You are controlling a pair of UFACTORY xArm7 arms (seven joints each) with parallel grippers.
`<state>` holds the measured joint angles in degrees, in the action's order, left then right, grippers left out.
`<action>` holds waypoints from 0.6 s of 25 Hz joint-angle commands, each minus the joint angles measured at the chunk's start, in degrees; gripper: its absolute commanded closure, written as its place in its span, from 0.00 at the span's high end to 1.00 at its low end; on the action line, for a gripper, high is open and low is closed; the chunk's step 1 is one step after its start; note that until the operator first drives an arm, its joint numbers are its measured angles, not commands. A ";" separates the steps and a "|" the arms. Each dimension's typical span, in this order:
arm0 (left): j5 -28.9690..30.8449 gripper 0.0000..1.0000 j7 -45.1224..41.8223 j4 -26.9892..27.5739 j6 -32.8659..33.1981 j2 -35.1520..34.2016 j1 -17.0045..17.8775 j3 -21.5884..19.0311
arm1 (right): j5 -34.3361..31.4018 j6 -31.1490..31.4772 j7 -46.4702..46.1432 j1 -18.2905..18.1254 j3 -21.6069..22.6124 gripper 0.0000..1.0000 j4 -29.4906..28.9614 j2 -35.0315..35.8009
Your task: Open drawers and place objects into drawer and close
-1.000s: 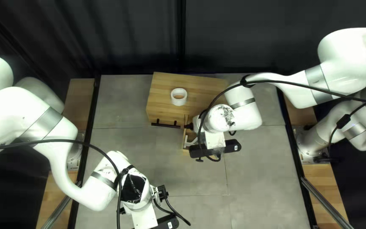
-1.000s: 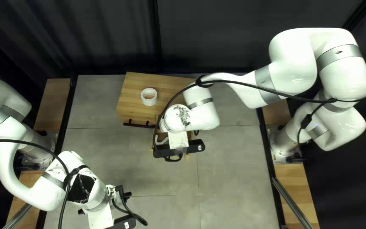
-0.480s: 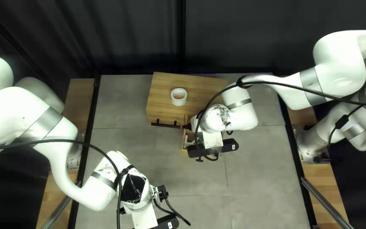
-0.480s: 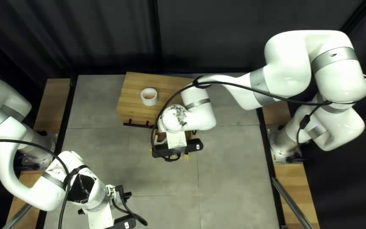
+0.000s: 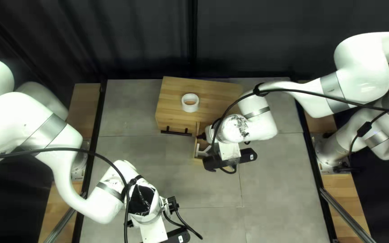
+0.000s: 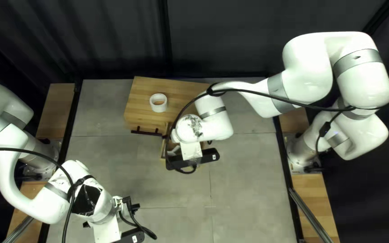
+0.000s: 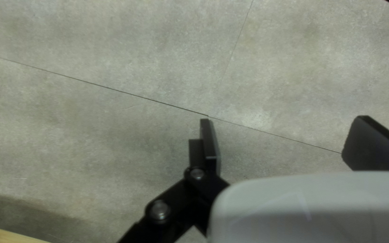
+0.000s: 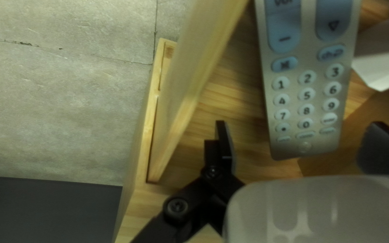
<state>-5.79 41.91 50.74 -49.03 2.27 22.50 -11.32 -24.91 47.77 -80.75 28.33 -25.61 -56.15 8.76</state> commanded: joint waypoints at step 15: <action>0.00 1.00 0.00 0.00 0.00 0.00 0.00 0.00 | 1.29 -0.45 -1.47 -0.59 0.15 0.67 -1.54 2.32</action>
<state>-5.79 41.91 50.74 -49.03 2.27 22.50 -11.32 -23.79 47.41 -82.03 27.85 -25.46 -57.56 10.85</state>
